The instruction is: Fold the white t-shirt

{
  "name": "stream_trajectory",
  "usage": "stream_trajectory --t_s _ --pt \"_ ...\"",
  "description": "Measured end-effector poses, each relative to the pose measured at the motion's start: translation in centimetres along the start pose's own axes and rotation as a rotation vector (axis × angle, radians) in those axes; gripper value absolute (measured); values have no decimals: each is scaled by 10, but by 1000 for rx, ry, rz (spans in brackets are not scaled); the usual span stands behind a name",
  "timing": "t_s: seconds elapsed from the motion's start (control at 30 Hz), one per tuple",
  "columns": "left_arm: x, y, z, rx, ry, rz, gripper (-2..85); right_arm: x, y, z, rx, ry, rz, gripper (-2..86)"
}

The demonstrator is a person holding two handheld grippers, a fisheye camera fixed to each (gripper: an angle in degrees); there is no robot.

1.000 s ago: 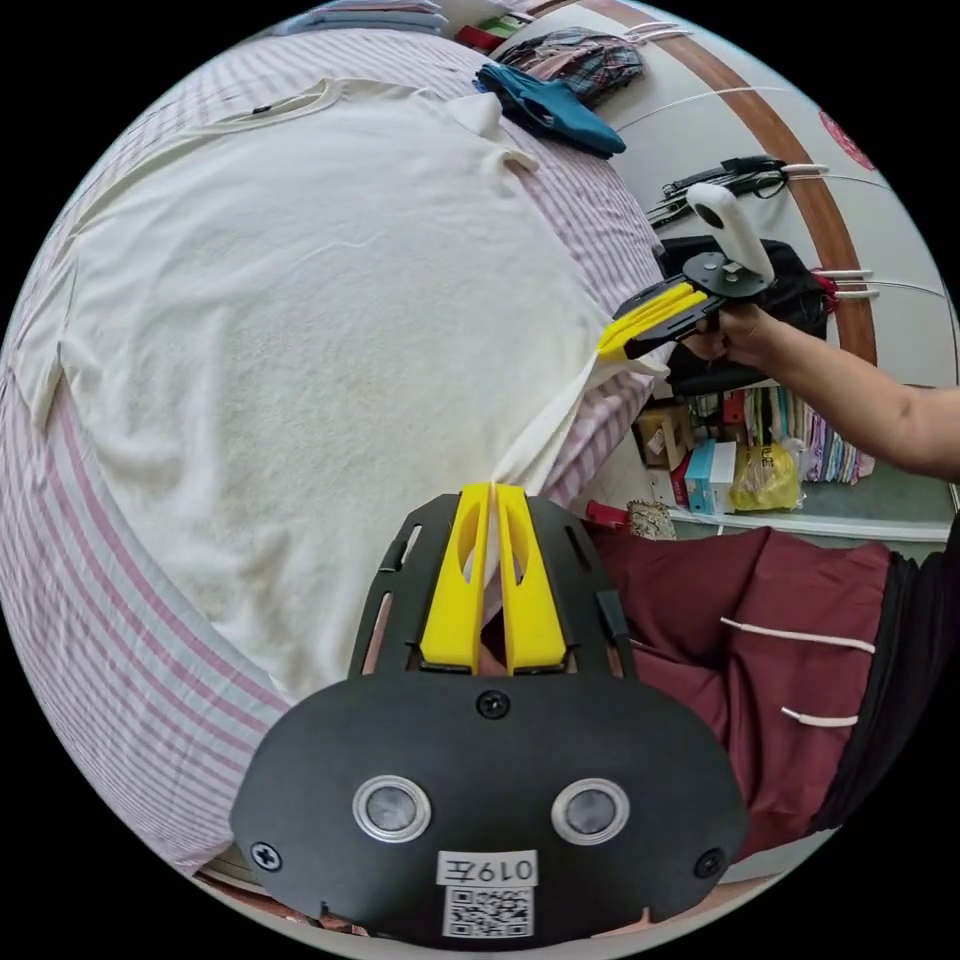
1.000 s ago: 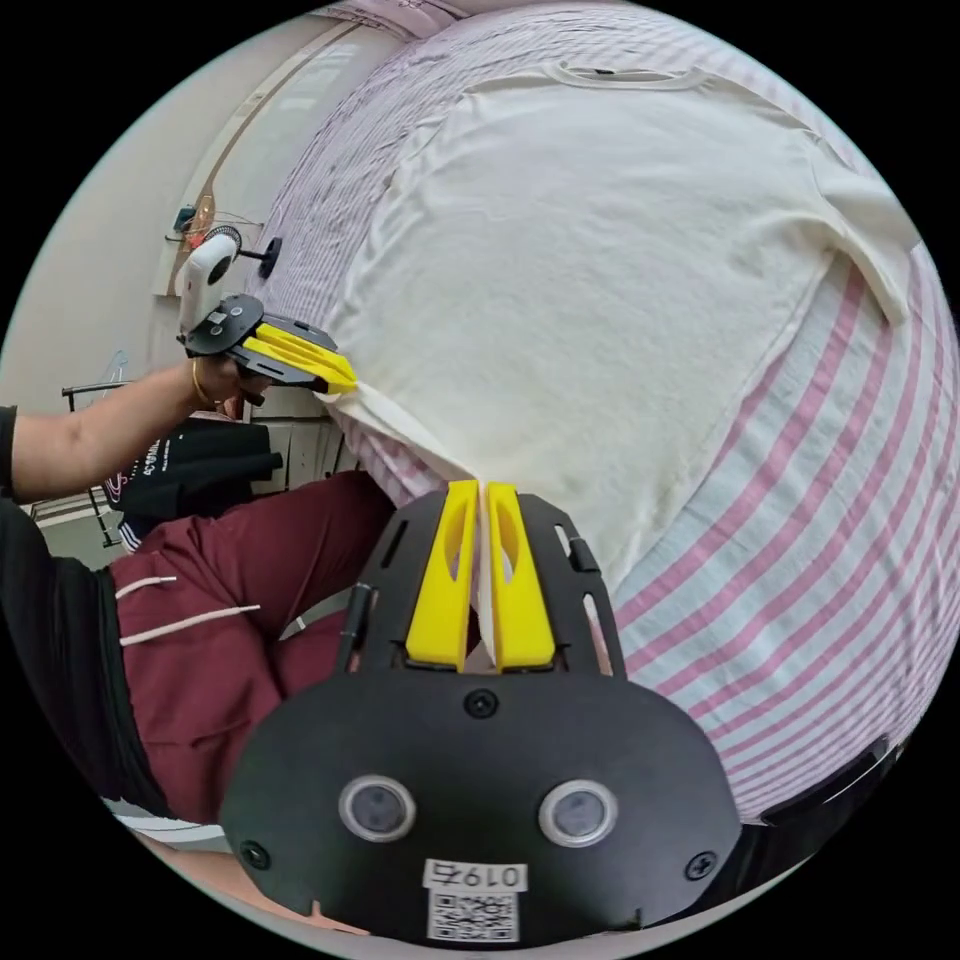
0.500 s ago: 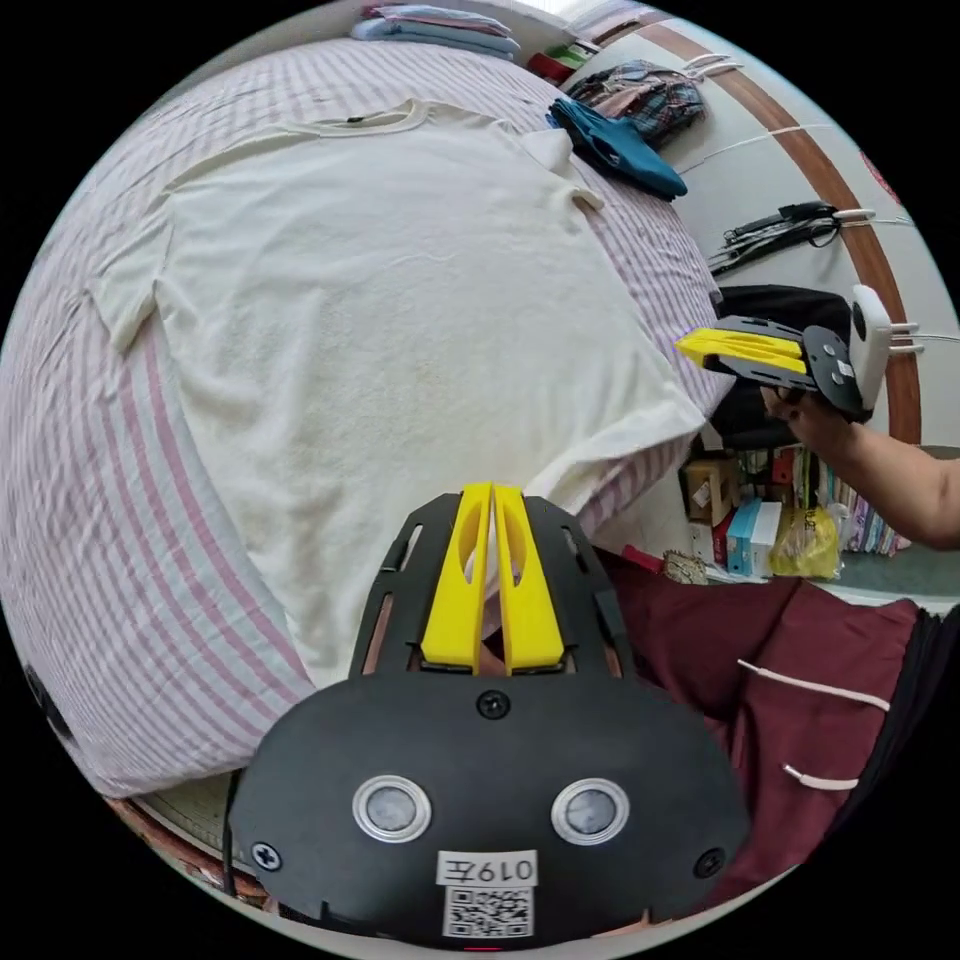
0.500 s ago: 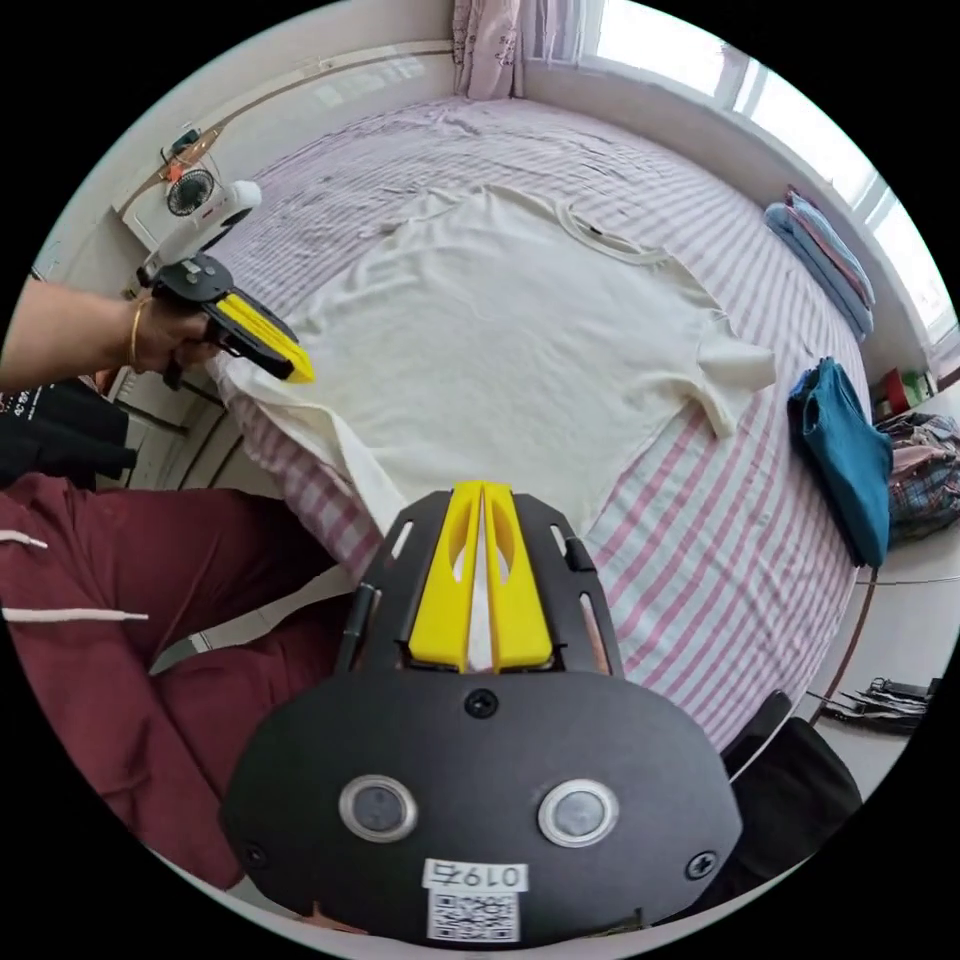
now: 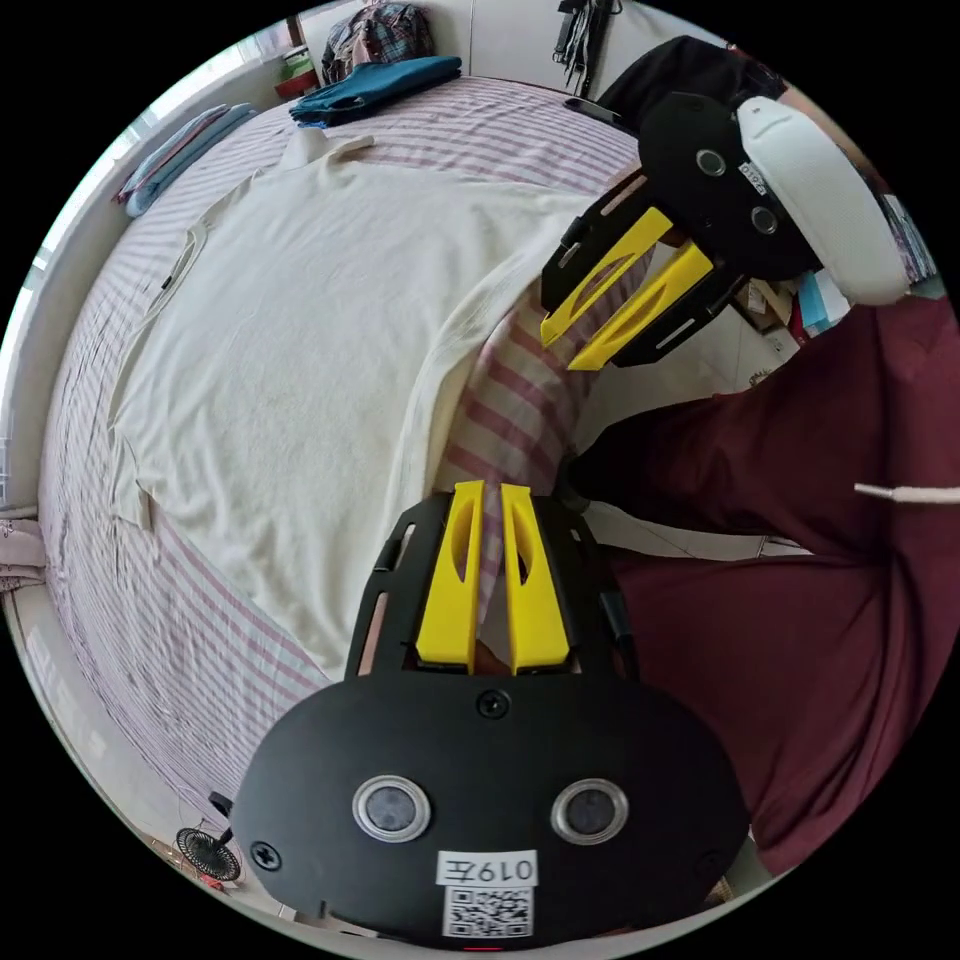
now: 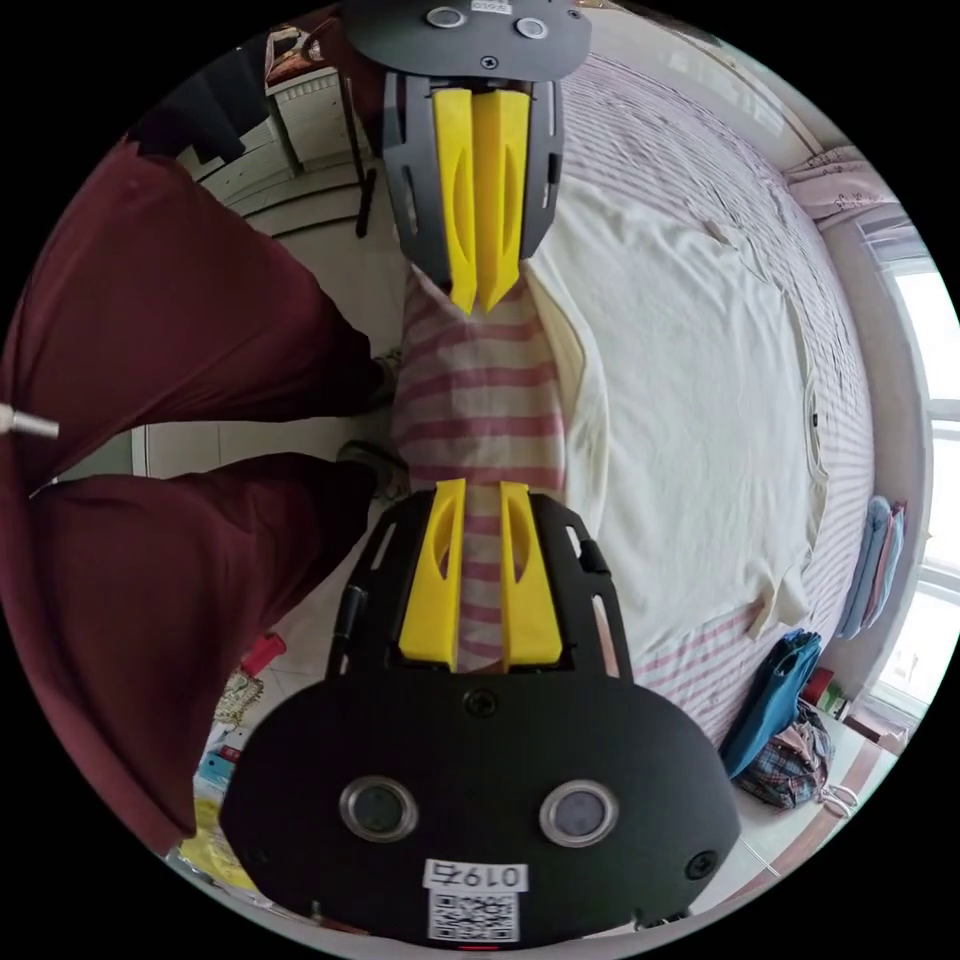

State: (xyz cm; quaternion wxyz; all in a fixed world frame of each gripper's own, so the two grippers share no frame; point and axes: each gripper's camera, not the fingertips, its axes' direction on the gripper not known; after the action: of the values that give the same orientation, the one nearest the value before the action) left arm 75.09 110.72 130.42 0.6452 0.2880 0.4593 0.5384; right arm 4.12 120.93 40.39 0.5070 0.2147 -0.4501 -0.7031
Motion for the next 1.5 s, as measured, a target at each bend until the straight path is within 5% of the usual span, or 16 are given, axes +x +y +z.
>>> stream_trajectory --t_s 0.37,0.73,0.9,1.03,1.2,1.33,1.5 --pt "27 -5 29 -130 -34 154 6 -21 -26 8 3 -116 -14 -7" --pt "51 25 43 -319 98 328 6 -72 -42 21 -151 67 -55 26" --pt "29 49 -3 -38 1 200 6 -60 -30 7 -87 215 138 1" --pt "1 42 -22 98 -9 75 6 -29 -44 18 -101 53 290 86" --pt "3 38 -21 95 -85 218 6 -44 -51 39 -197 101 218 94" --pt "5 46 -21 63 -110 287 6 -61 -50 57 -266 165 170 9" --pt "3 56 -25 -28 15 342 6 -67 -42 67 -349 188 200 3"
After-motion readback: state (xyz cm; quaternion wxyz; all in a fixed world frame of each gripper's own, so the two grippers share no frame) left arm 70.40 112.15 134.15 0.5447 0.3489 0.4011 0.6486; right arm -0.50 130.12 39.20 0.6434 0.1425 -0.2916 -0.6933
